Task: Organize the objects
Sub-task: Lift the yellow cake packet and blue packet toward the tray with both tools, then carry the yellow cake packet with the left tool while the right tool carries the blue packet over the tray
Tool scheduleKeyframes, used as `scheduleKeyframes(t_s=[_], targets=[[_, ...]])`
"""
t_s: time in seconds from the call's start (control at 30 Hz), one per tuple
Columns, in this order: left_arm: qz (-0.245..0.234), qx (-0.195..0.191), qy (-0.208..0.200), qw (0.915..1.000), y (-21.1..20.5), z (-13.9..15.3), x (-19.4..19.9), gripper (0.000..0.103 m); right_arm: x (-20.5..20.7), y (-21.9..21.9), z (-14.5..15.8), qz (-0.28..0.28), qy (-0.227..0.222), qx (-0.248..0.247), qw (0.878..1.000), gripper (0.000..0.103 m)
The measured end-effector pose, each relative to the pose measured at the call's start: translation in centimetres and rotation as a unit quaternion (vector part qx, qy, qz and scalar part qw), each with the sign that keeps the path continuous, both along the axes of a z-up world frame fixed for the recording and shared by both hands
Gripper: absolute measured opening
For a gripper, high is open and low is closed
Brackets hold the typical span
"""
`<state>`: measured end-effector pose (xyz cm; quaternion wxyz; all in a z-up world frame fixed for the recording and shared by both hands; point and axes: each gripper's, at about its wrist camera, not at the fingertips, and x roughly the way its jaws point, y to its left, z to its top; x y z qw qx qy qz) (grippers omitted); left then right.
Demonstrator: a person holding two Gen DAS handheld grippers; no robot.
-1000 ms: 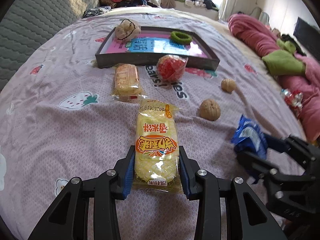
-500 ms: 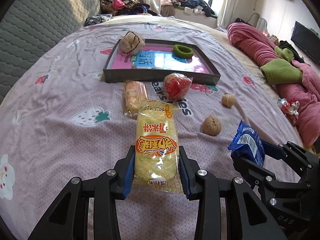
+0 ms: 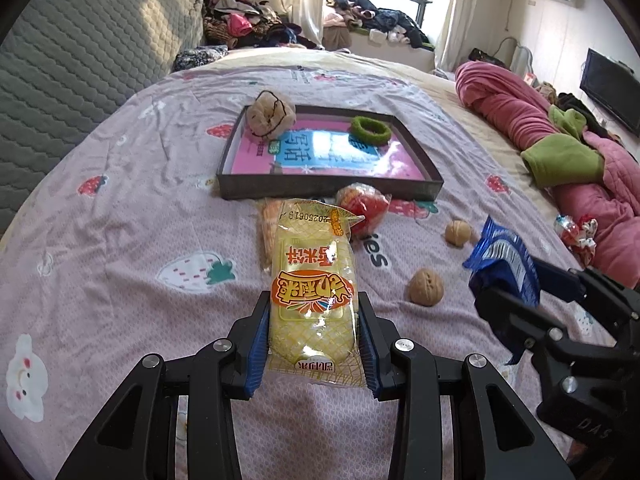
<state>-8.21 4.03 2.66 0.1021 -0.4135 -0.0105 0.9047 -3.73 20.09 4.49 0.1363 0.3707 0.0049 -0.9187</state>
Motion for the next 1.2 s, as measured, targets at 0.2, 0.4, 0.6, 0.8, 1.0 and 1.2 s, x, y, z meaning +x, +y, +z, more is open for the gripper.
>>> scheduleKeyframes(t_s=[0.2, 0.4, 0.6, 0.8, 1.0, 1.2], targets=[[0.003, 0.004, 0.007, 1.0, -0.3, 0.7, -0.3, 0.04, -0.4, 0.1, 1.4, -0.014, 0.013, -0.01, 1.0, 0.054], [0.002, 0.003, 0.014, 0.9999, -0.4, 1.6, -0.4, 0.04, -0.4, 0.1, 2.3, -0.017, 0.023, -0.011, 1.0, 0.054], [0.0, -0.002, 0.027, 0.9996, -0.2, 3.1, -0.8, 0.04, -0.5, -0.2, 3.7, -0.016, 0.034, -0.006, 0.999, 0.054], [0.0, -0.002, 0.043, 0.9991, -0.3, 5.1, -1.7, 0.04, -1.1, 0.1, 5.4, -0.02, 0.05, -0.004, 0.999, 0.054], [0.0, -0.006, 0.055, 0.9985, -0.5, 6.6, -3.0, 0.04, -2.0, 0.1, 6.8, -0.021, 0.064, 0.001, 0.998, 0.054], [-0.006, -0.011, 0.069, 0.9975, 0.0, 8.4, -4.4, 0.04, -3.1, -0.2, 8.8, -0.02, 0.08, 0.004, 0.997, 0.054]])
